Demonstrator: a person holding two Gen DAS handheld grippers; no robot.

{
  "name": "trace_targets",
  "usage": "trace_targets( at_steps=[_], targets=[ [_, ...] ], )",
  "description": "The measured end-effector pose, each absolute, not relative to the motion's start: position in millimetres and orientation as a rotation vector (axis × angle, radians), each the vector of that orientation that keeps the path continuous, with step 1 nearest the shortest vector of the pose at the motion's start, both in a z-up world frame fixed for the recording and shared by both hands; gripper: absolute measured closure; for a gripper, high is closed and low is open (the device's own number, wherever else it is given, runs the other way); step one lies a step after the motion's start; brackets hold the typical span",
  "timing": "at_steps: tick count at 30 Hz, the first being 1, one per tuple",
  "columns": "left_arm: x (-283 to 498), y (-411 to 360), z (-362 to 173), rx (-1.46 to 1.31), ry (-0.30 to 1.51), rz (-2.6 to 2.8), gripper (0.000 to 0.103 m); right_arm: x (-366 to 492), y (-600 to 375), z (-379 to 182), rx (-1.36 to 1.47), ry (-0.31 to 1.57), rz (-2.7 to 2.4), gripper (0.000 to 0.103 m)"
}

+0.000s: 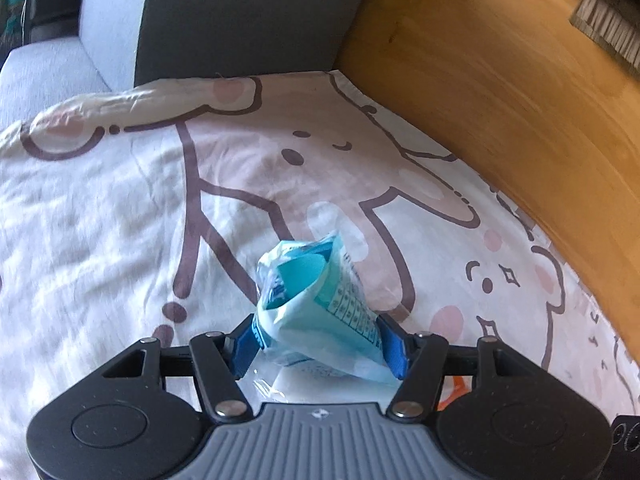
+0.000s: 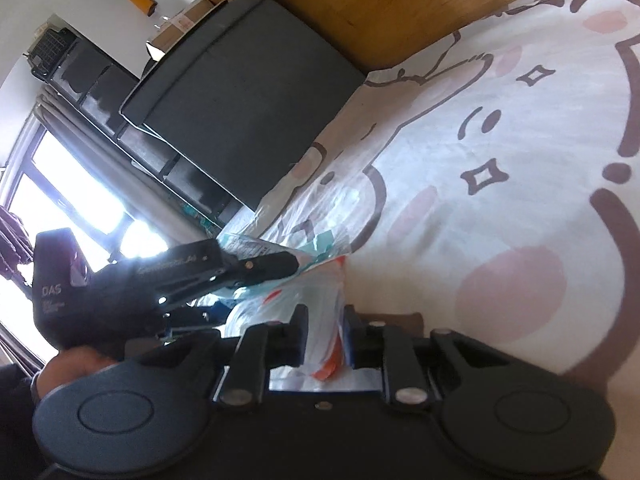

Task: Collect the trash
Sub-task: 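Lift the teal wrapper and clear bottle off the bed with both tools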

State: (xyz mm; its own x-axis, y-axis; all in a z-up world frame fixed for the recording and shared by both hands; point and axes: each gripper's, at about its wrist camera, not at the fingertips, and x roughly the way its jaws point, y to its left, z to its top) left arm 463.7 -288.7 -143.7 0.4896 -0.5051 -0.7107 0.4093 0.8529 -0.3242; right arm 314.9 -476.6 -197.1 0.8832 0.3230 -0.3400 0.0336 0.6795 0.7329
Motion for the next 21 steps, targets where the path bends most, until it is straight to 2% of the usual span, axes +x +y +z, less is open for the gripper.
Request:
trace_targets(
  at_steps=[2, 4, 9, 11, 13, 21],
  targets=[
    [462.3, -289.3, -144.7, -0.121, 0.902, -0.557, 0.041, 314.9, -478.6, -199.1, 0.835, 0.471, 0.158, 0.092],
    [462.1, -289.6, -144.8, -0.129, 0.902, -0.558, 0.042, 316.8, -479.0, -200.4, 0.852, 0.465, 0.147, 0.092],
    [458.2, -287.2, -142.8, -0.145, 0.905, -0.585, 0.043, 318.8, -475.5, -199.0, 0.834, 0.457, 0.161, 0.087],
    [456.0, -285.8, -141.3, -0.149, 0.905, -0.587, 0.043, 317.8, -476.7, -199.5, 0.839, 0.461, 0.160, 0.094],
    [451.8, -283.9, -139.0, -0.155, 0.897, -0.583, 0.045, 315.2, -478.8, -201.5, 0.861, 0.457, 0.170, 0.097],
    [425.8, -275.9, -127.7, -0.118, 0.837, -0.544, 0.048, 295.9, -475.7, -198.0, 0.846, 0.437, 0.156, 0.097]
  ],
)
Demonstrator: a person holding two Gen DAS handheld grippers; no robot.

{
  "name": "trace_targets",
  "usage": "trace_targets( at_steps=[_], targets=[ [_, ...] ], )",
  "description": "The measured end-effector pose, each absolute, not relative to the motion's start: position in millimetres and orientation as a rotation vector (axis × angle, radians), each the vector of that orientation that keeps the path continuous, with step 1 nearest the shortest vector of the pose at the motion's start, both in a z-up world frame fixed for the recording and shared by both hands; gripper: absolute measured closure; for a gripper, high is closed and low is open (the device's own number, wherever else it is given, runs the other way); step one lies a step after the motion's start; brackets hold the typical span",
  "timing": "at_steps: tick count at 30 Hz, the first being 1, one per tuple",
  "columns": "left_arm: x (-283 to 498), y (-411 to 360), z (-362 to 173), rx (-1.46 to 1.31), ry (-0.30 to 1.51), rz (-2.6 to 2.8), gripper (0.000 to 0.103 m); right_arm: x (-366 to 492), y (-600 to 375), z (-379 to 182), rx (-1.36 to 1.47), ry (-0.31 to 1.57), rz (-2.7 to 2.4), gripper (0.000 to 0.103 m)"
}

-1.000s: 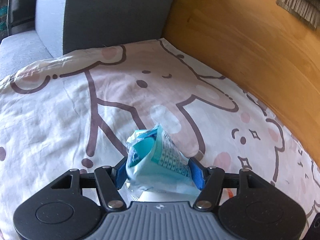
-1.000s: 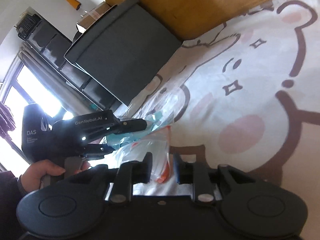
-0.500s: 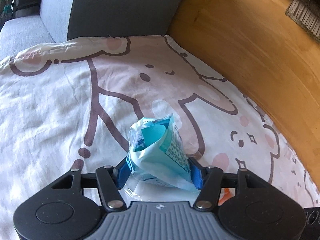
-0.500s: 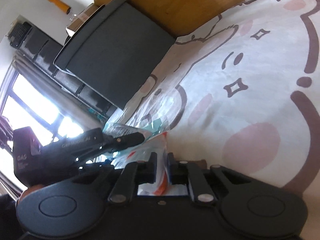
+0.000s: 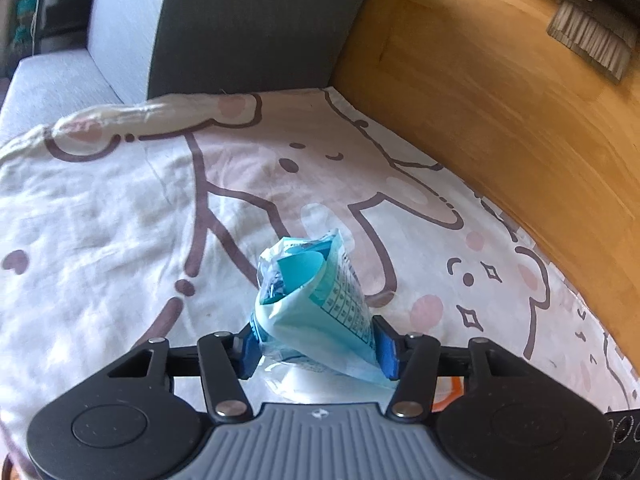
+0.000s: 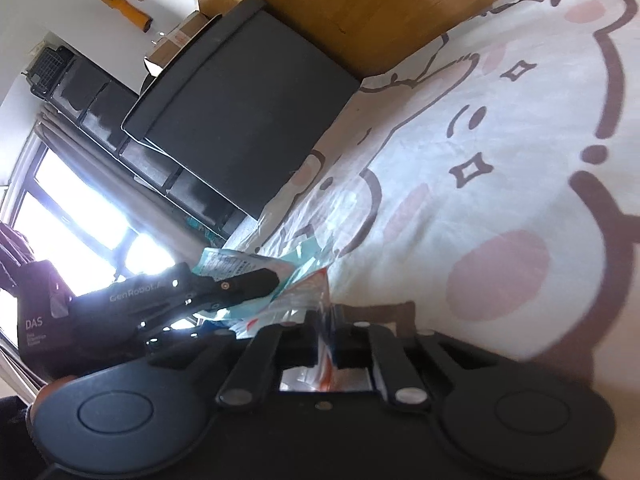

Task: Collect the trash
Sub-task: 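Lift the teal wrapper and clear bottle off the bed with both tools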

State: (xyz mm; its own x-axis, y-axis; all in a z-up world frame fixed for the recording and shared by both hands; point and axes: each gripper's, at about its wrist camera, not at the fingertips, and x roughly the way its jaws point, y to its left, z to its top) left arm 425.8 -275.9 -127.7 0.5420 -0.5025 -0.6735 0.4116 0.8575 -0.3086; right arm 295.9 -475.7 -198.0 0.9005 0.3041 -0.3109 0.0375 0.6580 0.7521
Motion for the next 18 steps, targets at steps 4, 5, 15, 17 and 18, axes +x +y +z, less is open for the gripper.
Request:
trace_targets(
  at_steps=[4, 5, 15, 17, 18],
  targets=[
    [409.6, -264.1, -117.4, -0.088, 0.802, -0.534, 0.048, 284.9, -469.7, -193.2, 0.806, 0.431, 0.124, 0.097],
    [405.7, -260.8, -114.6, -0.081, 0.794, -0.531, 0.048, 282.8, -468.4, -192.3, 0.800, 0.431, 0.117, 0.097],
    [353.0, -242.0, -91.4, 0.065, 0.702, -0.492, 0.048, 246.6, -455.1, -178.9, 0.732, 0.446, 0.046, 0.098],
    [342.0, -239.8, -87.8, 0.083, 0.688, -0.491, 0.048, 237.1, -452.9, -174.4, 0.719, 0.449, 0.036, 0.098],
    [335.9, -238.7, -86.0, 0.093, 0.682, -0.489, 0.048, 232.3, -451.4, -171.5, 0.707, 0.450, 0.030, 0.098]
  ],
)
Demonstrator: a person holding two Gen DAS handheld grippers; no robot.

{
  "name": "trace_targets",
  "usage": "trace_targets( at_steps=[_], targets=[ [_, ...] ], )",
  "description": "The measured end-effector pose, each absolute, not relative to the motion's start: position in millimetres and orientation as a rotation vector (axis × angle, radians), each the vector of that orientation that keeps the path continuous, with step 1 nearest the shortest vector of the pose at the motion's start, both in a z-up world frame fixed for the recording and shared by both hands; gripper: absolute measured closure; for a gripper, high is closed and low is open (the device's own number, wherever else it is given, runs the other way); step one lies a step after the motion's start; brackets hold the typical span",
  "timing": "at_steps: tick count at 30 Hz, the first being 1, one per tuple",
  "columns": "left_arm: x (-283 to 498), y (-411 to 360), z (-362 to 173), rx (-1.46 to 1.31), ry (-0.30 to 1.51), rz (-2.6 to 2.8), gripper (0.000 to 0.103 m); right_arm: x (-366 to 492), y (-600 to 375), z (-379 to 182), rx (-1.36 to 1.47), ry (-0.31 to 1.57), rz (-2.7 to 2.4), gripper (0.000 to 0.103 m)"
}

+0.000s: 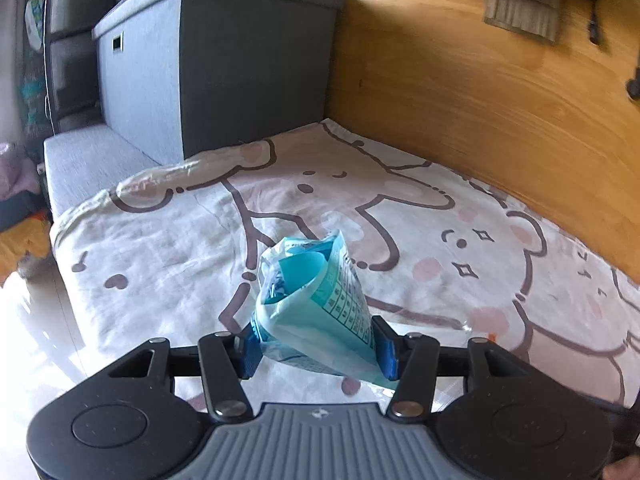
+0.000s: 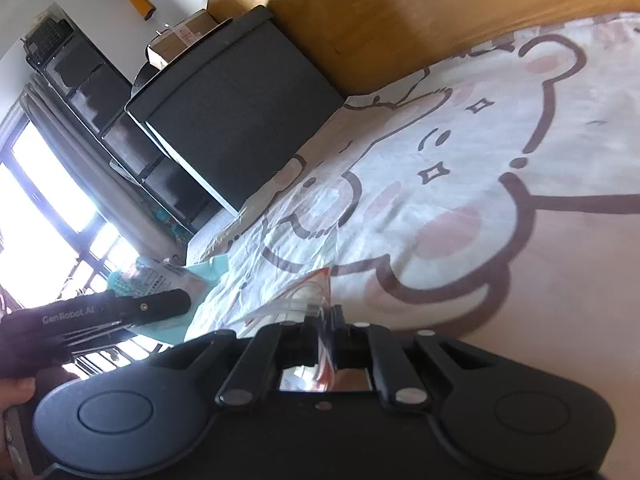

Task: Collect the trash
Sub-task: 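Lift the teal wrapper and clear bottle off the bed with both tools, then carry the teal wrapper and clear bottle down over the wastebasket with both tools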

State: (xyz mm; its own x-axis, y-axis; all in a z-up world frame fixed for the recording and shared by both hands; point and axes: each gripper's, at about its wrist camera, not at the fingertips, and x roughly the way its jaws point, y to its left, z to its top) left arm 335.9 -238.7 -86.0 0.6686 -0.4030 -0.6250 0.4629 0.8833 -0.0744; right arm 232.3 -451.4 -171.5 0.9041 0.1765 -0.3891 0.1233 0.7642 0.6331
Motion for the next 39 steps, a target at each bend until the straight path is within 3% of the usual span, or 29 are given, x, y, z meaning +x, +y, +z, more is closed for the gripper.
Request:
trace_targets(
  at_steps=[19, 39],
  targets=[
    [229.5, -185.7, -52.1, 0.065, 0.601, -0.474, 0.048, 150.7, -402.7, -81.5, 0.375, 0.426, -0.017, 0.098],
    [178.1, -96.4, -63.7, -0.091, 0.611, -0.378, 0.048, 137.5, -320.7, -68.6, 0.222, 0.502, 0.012, 0.098]
  ],
)
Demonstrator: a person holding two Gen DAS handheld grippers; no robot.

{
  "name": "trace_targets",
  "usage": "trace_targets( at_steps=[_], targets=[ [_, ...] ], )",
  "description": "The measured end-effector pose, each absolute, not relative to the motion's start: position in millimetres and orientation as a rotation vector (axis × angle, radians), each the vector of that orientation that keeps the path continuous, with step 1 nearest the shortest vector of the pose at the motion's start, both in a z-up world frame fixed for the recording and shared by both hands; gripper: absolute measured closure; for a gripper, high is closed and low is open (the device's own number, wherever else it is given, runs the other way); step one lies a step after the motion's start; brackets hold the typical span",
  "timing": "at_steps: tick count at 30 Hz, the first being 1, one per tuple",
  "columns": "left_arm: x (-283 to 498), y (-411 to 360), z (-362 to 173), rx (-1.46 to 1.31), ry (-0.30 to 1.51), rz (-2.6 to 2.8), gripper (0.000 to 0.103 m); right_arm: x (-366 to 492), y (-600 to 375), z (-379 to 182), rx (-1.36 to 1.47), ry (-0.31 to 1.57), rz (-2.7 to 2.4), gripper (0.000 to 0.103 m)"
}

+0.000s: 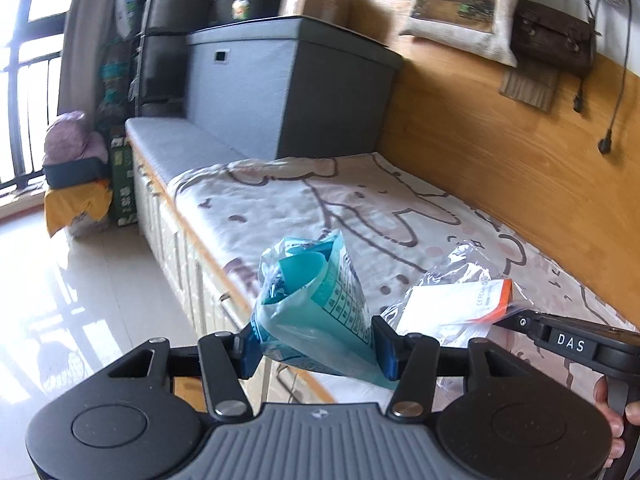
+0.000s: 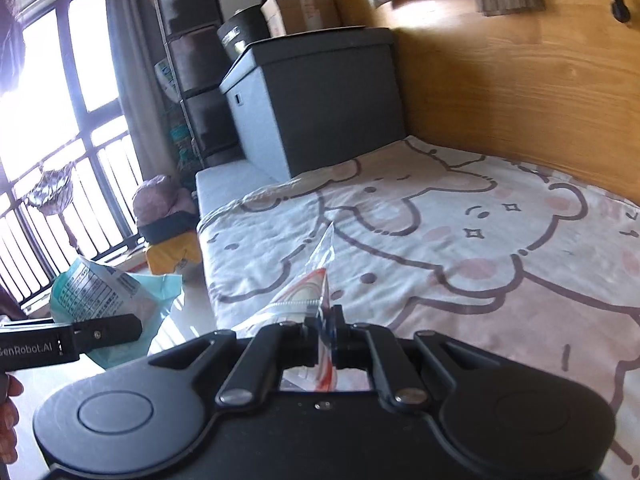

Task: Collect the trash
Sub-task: 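Carry the teal wrapper and clear bottle down over the wastebasket with both tools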

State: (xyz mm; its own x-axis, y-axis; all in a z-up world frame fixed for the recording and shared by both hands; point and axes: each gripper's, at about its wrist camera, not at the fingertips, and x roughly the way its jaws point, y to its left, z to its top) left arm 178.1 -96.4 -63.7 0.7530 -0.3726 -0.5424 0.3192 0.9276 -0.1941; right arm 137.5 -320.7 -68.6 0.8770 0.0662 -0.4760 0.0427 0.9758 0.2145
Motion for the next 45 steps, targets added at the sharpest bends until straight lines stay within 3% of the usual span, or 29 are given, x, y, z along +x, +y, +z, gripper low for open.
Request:
trace_targets(
  at_steps=[22, 35, 45],
  targets=[
    [185.6, 39.3, -121.0, -0.305, 0.678, -0.186, 0.048, 169.9, -189.1, -93.9, 0.042, 0.631, 0.150, 0.098],
    [215.7, 108.0, -194.3, -0.454, 0.814, -0.089, 0.048, 212.7, -119.2, -156.9, -0.089, 0.805, 0.217, 0.098],
    [266.1, 107.8, -280.6, -0.449, 1.070, -0.064, 0.048, 247.6, -99.4, -208.9, -0.175, 0.917, 0.232, 0.097]
  ],
)
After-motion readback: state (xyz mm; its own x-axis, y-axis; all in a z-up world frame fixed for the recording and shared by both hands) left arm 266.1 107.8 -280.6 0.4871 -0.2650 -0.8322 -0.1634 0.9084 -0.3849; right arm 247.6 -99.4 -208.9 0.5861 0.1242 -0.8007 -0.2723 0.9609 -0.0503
